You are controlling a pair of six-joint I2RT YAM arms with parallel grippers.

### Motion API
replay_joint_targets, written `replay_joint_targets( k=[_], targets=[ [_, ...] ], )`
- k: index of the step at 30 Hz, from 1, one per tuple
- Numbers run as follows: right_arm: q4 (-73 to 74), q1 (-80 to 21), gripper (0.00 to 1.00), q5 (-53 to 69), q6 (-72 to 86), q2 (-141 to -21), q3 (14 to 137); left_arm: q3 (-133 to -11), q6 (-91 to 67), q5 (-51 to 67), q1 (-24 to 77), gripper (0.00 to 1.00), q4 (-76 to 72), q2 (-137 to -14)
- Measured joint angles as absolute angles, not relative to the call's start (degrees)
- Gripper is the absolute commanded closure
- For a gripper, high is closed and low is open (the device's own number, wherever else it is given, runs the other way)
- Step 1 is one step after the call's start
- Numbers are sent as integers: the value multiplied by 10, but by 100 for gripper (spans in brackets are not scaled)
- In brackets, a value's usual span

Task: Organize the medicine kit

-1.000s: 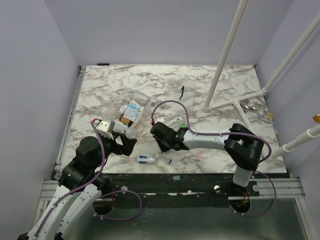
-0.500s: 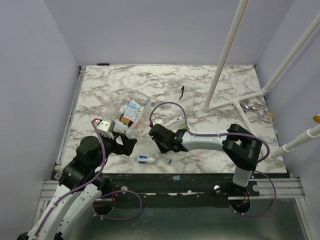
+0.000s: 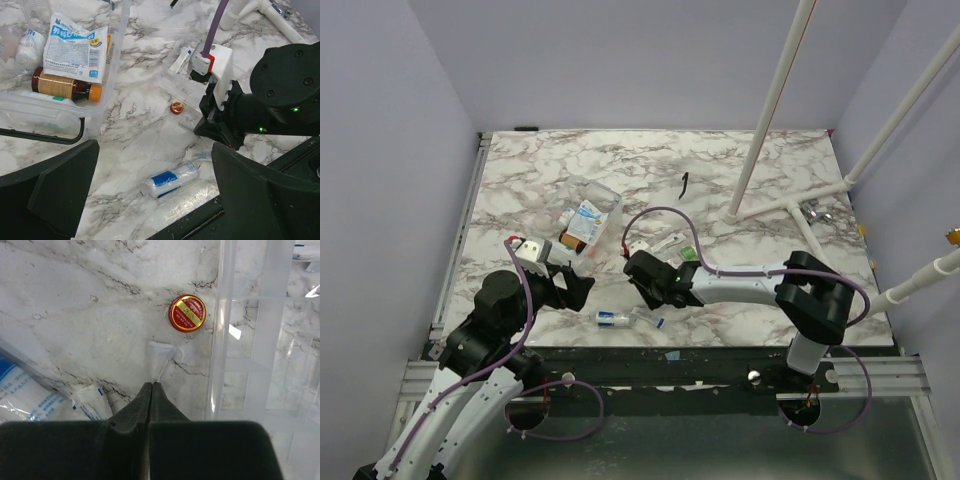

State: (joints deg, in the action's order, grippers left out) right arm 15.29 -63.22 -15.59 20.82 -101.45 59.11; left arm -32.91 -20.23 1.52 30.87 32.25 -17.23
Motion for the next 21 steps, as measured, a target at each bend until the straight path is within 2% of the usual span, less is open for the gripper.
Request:
replay_joint_targets(
  k=[10, 21],
  targets=[
    [177, -639, 99, -138, 137, -944, 577, -329, -204, 15, 309, 1, 322, -173],
    [176, -655, 98, -105, 77, -938, 542, -329, -204, 15, 309, 2, 322, -173]
  ],
)
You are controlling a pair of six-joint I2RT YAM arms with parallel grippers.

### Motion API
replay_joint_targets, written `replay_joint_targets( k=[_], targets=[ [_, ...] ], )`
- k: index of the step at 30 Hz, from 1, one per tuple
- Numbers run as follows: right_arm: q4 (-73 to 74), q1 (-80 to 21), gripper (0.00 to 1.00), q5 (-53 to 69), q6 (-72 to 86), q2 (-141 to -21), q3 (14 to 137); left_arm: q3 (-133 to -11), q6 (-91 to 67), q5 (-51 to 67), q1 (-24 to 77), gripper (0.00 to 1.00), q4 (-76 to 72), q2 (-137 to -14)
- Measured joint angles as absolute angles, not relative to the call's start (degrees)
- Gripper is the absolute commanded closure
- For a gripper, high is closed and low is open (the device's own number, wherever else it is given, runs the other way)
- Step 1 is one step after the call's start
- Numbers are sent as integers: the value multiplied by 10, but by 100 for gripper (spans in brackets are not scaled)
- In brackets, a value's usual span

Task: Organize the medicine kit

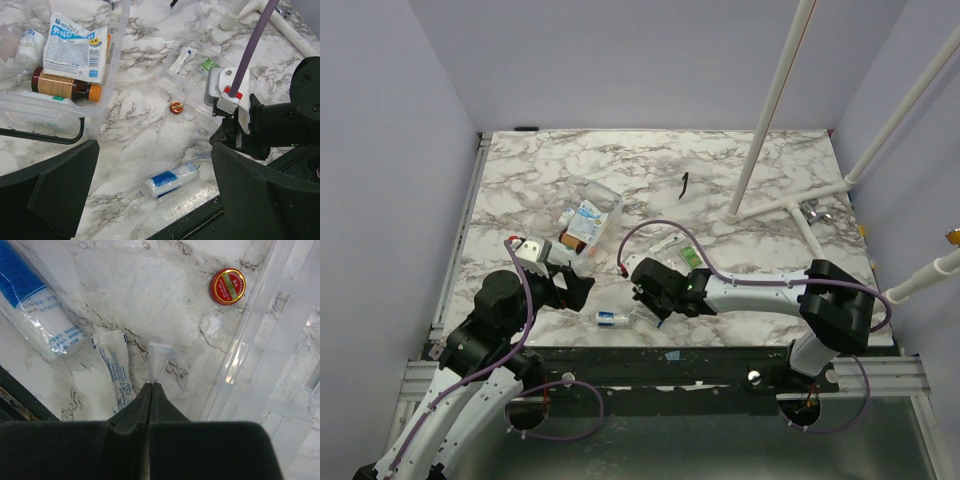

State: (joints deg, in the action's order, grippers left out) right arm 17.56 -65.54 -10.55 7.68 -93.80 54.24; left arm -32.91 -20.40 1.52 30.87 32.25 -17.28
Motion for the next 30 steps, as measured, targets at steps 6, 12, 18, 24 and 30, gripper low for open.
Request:
replay_joint_targets(
  k=[6, 12, 18, 24, 30],
  targets=[
    [161, -658, 96, -85, 59, -938, 539, -329, -204, 15, 309, 2, 322, -173],
    [155, -660, 80, -75, 49, -938, 538, -329, -204, 15, 309, 2, 322, -174],
    [152, -660, 70, -72, 44, -938, 538, -329, -204, 15, 309, 2, 322, -174],
    [158, -660, 51, -74, 45, -928, 538, -329, -204, 15, 309, 2, 322, -174],
    [173, -660, 39, -75, 45, -913, 545, -329, -204, 15, 309, 2, 322, -174]
  ],
)
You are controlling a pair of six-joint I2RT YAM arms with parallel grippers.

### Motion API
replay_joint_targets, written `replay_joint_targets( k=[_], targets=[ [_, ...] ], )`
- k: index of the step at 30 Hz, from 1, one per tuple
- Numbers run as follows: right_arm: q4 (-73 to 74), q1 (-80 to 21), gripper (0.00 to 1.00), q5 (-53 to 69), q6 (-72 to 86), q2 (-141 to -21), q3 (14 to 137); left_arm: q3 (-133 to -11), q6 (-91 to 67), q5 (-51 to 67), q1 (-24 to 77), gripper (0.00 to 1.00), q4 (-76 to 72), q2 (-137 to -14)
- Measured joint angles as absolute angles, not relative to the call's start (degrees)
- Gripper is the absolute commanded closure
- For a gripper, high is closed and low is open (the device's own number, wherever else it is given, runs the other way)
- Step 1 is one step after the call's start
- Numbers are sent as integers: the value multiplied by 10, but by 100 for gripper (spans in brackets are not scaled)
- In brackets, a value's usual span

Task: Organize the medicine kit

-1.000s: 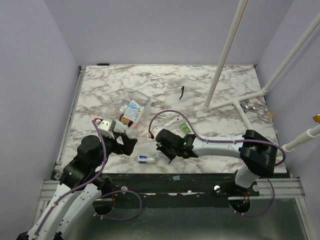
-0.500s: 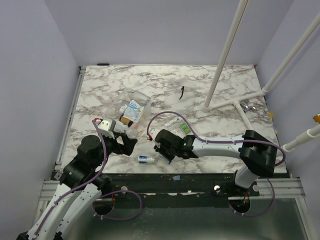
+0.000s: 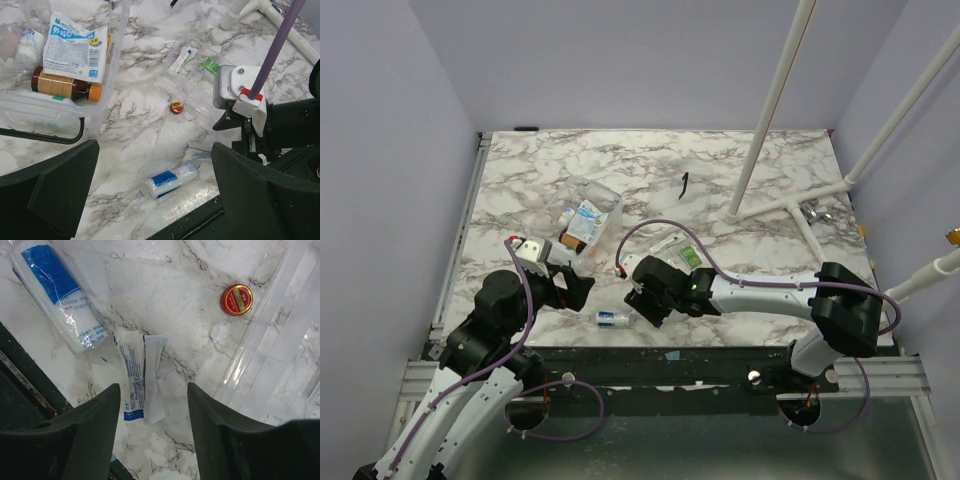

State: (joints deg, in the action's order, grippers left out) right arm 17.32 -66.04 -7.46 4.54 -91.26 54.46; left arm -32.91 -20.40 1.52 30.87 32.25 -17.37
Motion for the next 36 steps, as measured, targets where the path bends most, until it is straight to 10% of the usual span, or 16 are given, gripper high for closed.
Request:
replay_joint_targets(
  k=[25, 36],
  targets=[
    [174, -669, 49, -67, 65, -969, 546, -329, -204, 15, 309, 2, 322, -174],
    [165, -679, 95, -70, 75, -981, 557, -329, -204, 15, 309, 2, 322, -174]
  ],
)
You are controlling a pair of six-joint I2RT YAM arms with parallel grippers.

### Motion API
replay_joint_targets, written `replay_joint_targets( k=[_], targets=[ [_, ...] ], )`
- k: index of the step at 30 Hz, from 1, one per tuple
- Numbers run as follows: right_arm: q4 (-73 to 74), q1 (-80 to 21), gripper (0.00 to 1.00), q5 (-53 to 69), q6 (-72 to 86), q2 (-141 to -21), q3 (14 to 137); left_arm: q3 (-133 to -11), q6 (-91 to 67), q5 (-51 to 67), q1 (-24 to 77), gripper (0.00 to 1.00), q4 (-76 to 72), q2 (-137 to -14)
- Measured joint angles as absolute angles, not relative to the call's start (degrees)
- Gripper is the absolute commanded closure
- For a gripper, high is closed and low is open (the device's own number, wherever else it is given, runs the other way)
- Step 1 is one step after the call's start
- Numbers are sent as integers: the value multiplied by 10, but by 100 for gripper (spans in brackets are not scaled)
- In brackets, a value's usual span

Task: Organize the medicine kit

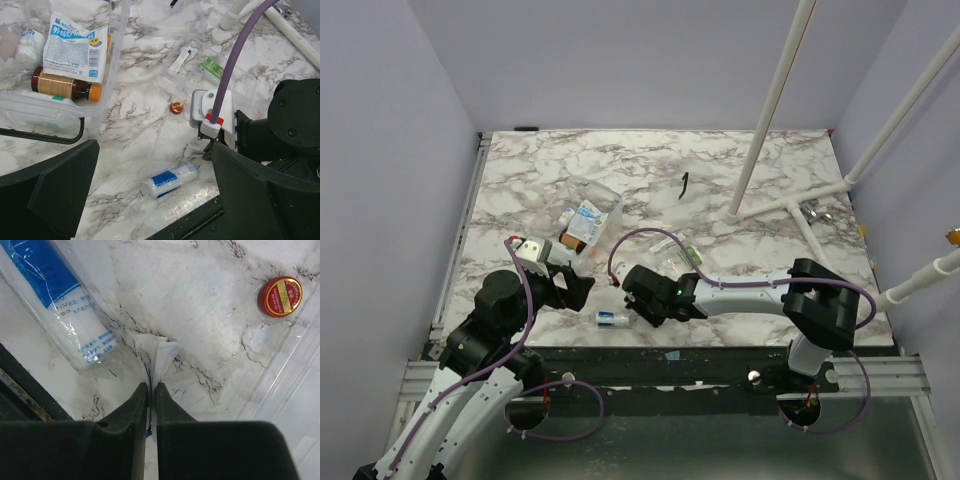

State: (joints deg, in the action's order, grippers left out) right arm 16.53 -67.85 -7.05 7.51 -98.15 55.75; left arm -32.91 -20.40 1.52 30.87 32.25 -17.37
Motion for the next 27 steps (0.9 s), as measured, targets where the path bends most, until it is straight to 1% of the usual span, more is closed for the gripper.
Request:
replay_joint_targets(
  k=[1, 7, 13, 20, 27],
  targets=[
    [165, -679, 99, -73, 76, -981, 558, -329, -204, 15, 309, 2, 322, -174],
    [166, -679, 99, -98, 84, -981, 560, -329, -204, 15, 309, 2, 322, -174],
    [185, -679, 99, -158, 132, -970, 577, -329, -204, 15, 309, 2, 322, -174],
    [196, -675, 99, -245, 240, -955, 621, -329, -204, 10, 309, 2, 322, -174],
    [206, -628, 99, -309, 383, -949, 639, -329, -204, 9, 309, 2, 322, -173]
  ],
)
